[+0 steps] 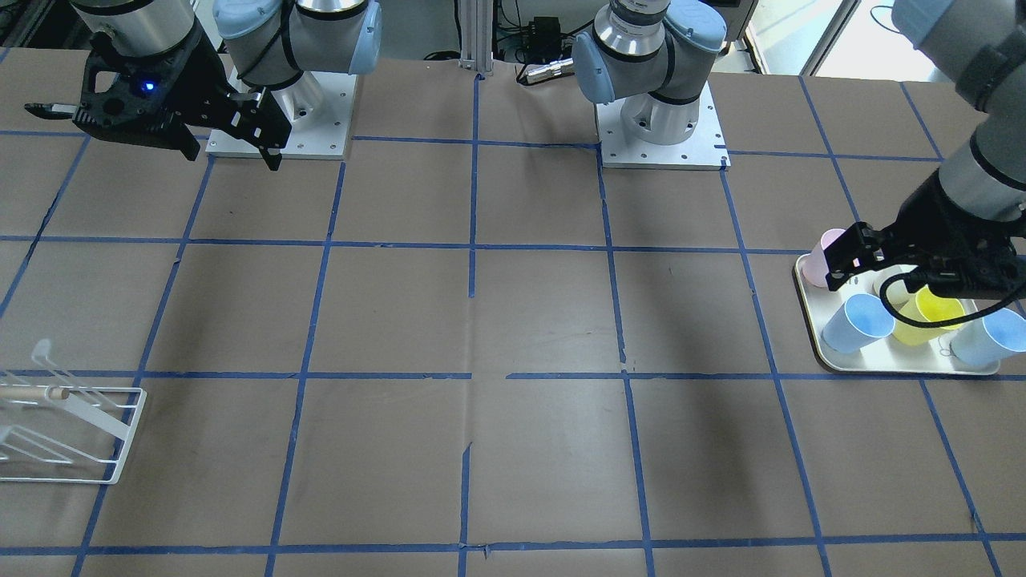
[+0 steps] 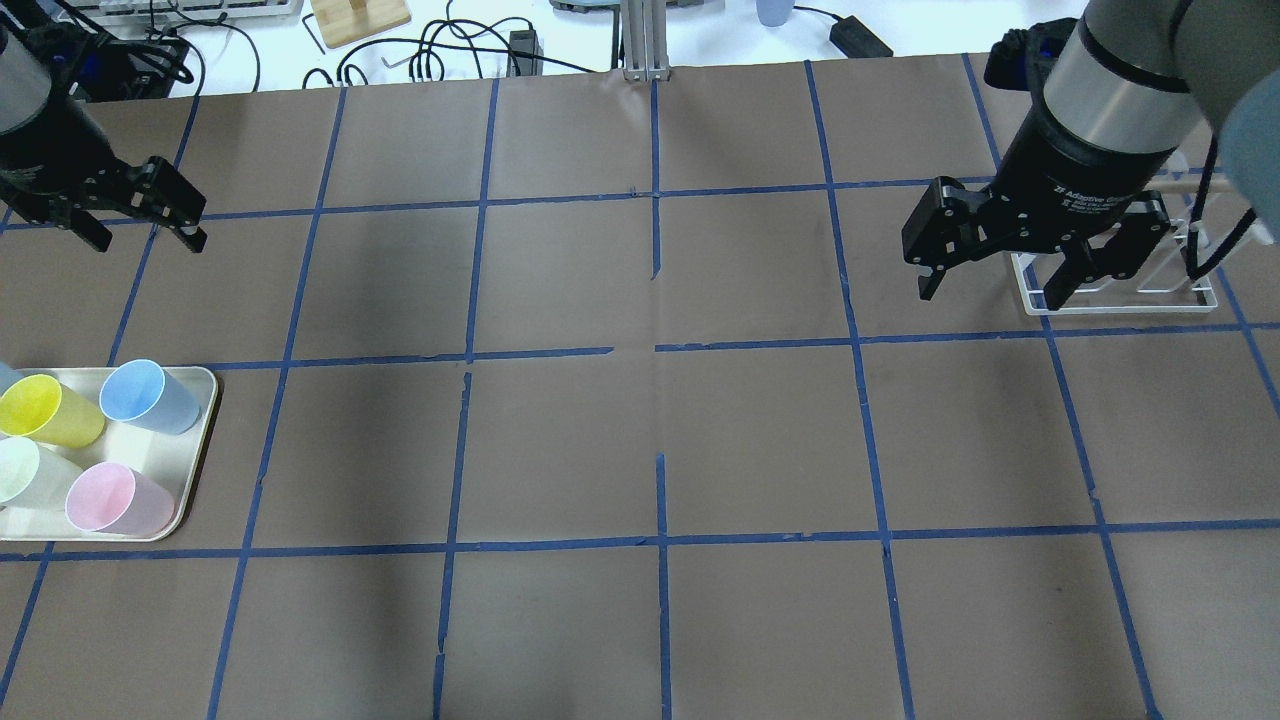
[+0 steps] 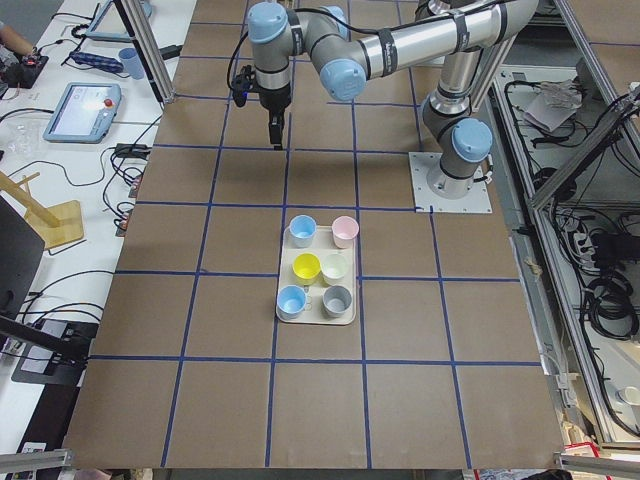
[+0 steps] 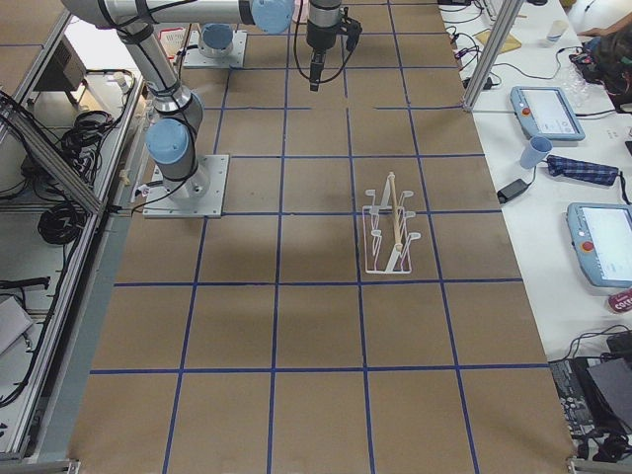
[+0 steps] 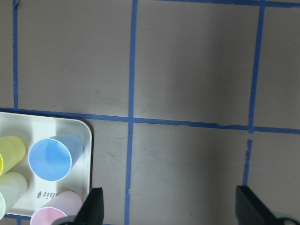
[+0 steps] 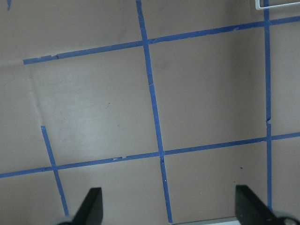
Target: Transfer IKEA cup to right arm and place on rack
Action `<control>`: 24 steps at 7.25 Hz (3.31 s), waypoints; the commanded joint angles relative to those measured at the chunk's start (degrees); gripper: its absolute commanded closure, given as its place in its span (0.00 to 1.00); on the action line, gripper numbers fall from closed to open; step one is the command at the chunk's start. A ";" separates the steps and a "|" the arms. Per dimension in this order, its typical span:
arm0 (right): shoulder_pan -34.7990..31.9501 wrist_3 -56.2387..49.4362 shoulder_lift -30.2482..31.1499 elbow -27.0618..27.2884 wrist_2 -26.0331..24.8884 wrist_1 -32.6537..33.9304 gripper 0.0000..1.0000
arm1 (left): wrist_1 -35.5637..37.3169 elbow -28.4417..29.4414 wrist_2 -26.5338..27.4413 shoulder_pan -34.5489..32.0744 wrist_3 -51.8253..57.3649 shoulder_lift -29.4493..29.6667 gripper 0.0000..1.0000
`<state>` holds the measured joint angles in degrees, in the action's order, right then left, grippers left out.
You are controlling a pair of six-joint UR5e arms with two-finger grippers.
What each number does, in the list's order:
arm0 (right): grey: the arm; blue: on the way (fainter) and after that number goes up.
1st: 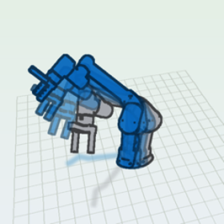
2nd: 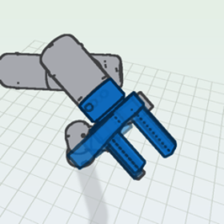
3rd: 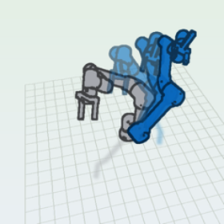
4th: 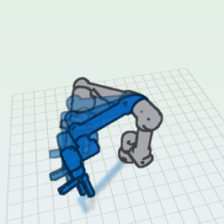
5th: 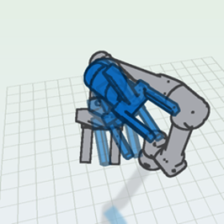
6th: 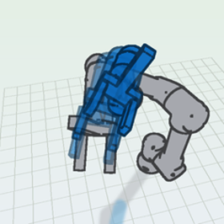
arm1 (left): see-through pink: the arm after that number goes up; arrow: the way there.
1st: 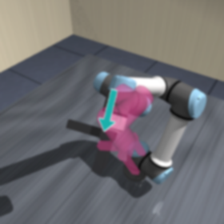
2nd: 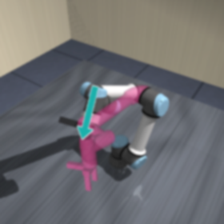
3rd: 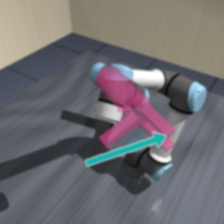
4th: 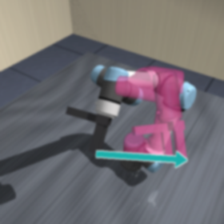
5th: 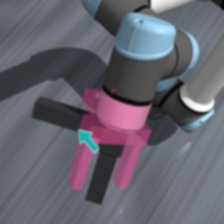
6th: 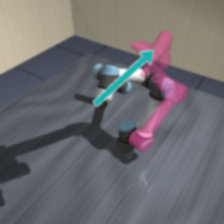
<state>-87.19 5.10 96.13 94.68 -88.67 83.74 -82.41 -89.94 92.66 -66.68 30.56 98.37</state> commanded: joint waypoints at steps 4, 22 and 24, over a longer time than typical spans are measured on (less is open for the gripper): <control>0.09 -0.09 0.37 -0.28 2.52 3.36 0.00 | 6.81 0.29 -0.11 19.72 37.26 7.52 0.00; 1.23 -2.29 -4.11 18.59 92.24 21.78 0.00 | 12.27 -0.32 -0.02 24.75 51.88 19.76 1.00; 1.32 0.60 -4.02 20.20 92.63 24.54 0.00 | 11.66 0.64 -0.11 24.67 51.36 19.67 1.00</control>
<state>-85.93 4.25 92.15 114.00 3.49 106.90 -70.52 -89.87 92.58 -41.94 82.21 118.09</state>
